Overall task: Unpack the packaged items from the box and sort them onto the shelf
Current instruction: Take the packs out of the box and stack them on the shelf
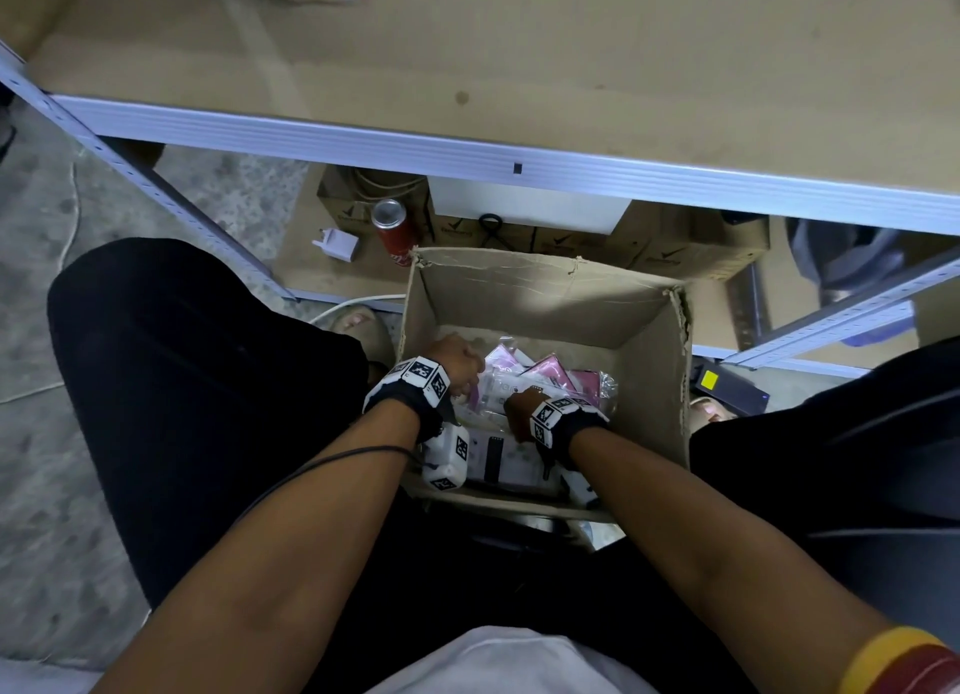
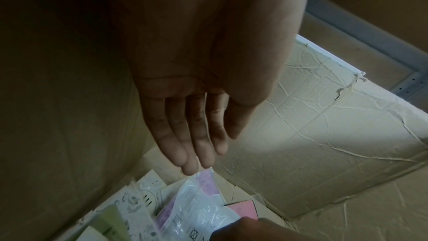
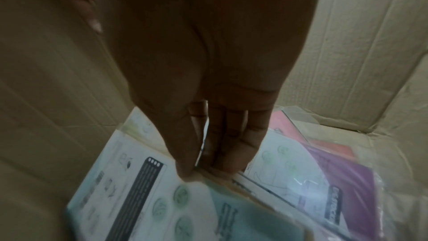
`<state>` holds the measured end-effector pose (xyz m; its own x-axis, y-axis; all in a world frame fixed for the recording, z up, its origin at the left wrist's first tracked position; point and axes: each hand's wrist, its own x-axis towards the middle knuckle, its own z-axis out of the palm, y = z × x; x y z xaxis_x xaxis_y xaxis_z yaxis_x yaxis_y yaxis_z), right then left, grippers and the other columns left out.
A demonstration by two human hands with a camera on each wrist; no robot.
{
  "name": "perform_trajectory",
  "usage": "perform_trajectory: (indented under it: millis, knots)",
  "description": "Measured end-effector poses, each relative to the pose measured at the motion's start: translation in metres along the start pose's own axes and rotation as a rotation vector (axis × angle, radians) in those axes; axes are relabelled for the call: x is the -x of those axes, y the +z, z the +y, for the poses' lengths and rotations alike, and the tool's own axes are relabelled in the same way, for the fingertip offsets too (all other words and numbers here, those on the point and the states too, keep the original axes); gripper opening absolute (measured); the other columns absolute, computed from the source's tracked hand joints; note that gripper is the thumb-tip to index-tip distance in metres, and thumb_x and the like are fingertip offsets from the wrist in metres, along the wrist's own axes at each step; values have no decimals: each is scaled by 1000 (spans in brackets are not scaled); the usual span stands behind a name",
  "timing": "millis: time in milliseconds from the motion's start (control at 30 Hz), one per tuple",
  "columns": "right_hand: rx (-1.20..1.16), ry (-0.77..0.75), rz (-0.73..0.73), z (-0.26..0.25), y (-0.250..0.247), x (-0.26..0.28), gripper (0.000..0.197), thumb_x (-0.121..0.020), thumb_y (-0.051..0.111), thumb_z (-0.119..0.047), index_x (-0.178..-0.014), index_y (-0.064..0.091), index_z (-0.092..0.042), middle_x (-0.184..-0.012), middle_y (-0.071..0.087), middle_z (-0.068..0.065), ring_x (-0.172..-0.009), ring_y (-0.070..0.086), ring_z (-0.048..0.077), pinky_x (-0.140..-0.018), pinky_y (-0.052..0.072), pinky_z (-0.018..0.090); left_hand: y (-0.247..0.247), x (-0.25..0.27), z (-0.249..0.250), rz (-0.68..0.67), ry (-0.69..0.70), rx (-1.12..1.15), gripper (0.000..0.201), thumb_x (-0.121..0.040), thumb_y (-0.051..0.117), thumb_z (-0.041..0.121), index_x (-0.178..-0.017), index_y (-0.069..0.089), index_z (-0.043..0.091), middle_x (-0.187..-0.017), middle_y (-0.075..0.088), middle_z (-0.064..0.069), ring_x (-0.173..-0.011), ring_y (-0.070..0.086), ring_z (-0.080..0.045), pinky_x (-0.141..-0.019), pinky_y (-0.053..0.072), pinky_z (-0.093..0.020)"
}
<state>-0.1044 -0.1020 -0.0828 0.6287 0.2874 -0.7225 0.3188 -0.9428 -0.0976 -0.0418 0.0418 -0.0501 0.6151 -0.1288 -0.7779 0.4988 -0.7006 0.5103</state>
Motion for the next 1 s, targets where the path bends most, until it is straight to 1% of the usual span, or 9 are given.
perform_trajectory:
  millis: [200, 300, 400, 467, 567, 667, 700, 900, 1000]
  knots:
    - [-92, -20, 63, 4, -2, 5, 40, -83, 75, -13, -120, 62, -3, -116, 66, 16, -105, 65, 32, -90, 56, 42, 0, -1, 1, -14, -9, 2, 26, -96, 49, 3, -74, 60, 9, -84, 63, -20, -58, 54, -24, -57, 42, -28]
    - [-177, 7, 24, 10, -7, 7, 45, -85, 70, -5, -128, 59, -2, -123, 64, 20, -110, 64, 34, -93, 54, 42, 2, -5, 2, -12, -12, -10, 18, -96, 51, 6, -84, 64, 5, -83, 66, -18, -57, 56, -23, -58, 45, -28]
    - [-260, 32, 72, 20, -11, 9, 46, -88, 64, -1, -132, 56, -5, -129, 61, 20, -109, 63, 31, -95, 52, 39, 8, -9, 4, -27, -15, -13, 21, -97, 53, 7, -103, 67, -6, -76, 69, -27, -50, 54, -22, -53, 43, -26]
    - [-279, 77, 100, 28, -20, 13, 37, -92, 59, -6, -129, 58, -3, -135, 57, 22, -104, 61, 27, -93, 48, 36, 11, -10, 5, -24, -12, -51, 23, -96, 55, 10, -106, 68, -7, -77, 68, -20, -57, 58, -25, -57, 47, -28]
    - [-307, 155, 123, 44, -37, 16, 31, -95, 53, -9, -125, 58, -1, -128, 61, 23, -112, 63, 36, -91, 51, 38, 15, -9, 7, -7, 23, -119, 29, -97, 53, 11, -109, 69, -9, -94, 71, -21, -70, 64, -29, -65, 53, -31]
    - [-301, 236, 166, 61, -53, 22, 26, -95, 54, -12, -117, 60, 0, -123, 61, 24, -109, 63, 39, -88, 54, 42, 19, -11, 7, 5, 34, -238, 32, -98, 52, 15, -118, 67, -5, -116, 70, -24, -103, 69, -36, -92, 56, -42]
    - [-293, 259, 183, 65, -59, 25, 26, -95, 55, -13, -117, 59, -1, -123, 60, 23, -107, 63, 40, -86, 54, 42, 20, -12, 6, -2, 29, -255, 32, -98, 52, 15, -121, 65, -3, -118, 69, -23, -106, 68, -36, -95, 55, -44]
    - [-261, 265, 264, 76, -81, 42, 16, -90, 58, -9, -106, 60, -9, -113, 63, 17, -100, 63, 37, -84, 54, 44, 39, -20, -4, -48, 45, -432, 35, -95, 60, 14, -126, 64, -2, -124, 67, -21, -115, 65, -34, -100, 53, -41]
    - [-276, 248, 313, 81, -87, 53, 16, -90, 60, -7, -105, 60, -9, -110, 64, 17, -101, 62, 36, -83, 53, 42, 50, -24, -1, -207, 129, -534, 35, -92, 68, 14, -125, 67, 4, -127, 67, -16, -116, 65, -30, -101, 52, -37]
